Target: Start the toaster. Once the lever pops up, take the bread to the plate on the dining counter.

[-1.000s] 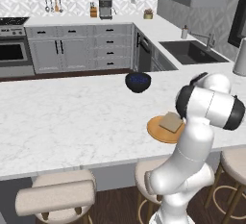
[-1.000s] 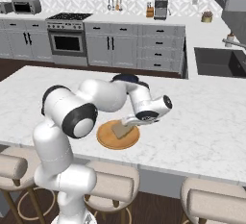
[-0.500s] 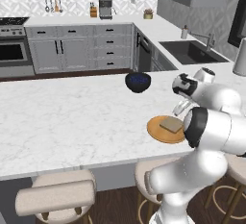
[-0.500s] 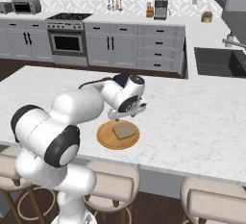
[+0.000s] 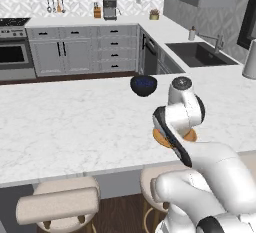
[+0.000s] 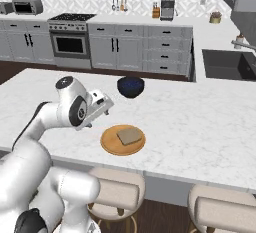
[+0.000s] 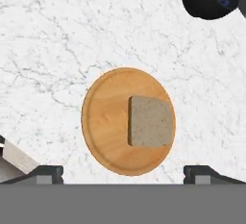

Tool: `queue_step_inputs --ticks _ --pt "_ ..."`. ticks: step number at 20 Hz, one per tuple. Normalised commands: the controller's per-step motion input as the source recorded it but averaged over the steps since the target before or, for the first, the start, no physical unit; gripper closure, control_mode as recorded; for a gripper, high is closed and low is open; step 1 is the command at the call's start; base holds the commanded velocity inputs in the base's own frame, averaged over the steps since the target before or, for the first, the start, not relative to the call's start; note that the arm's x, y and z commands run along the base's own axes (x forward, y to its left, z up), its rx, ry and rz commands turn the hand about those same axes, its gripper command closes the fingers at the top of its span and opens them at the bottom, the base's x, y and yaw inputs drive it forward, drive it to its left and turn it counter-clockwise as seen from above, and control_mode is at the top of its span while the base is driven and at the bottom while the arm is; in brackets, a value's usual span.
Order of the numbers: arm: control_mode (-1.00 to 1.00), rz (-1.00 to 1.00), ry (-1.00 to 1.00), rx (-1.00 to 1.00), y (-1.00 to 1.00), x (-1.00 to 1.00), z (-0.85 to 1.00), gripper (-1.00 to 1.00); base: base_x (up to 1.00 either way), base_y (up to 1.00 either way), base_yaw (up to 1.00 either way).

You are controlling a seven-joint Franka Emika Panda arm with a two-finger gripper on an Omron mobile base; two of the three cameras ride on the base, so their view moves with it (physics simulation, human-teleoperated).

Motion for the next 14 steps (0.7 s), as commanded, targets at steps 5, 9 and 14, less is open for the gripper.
queue_step_inputs --ticks 5,9,14 --pt "-1.0 -0.04 -0.06 -0.13 0.78 -0.61 0.76 -1.0 0.0 0.0 0.0" --pt "-1.0 0.0 0.12 -0.12 0.89 -0.18 0.41 -1.0 0.0 0.0 0.0" --pt "-1.0 0.0 0.08 -0.03 0.19 0.0 0.0 -1.0 0.0 0.0 0.0"
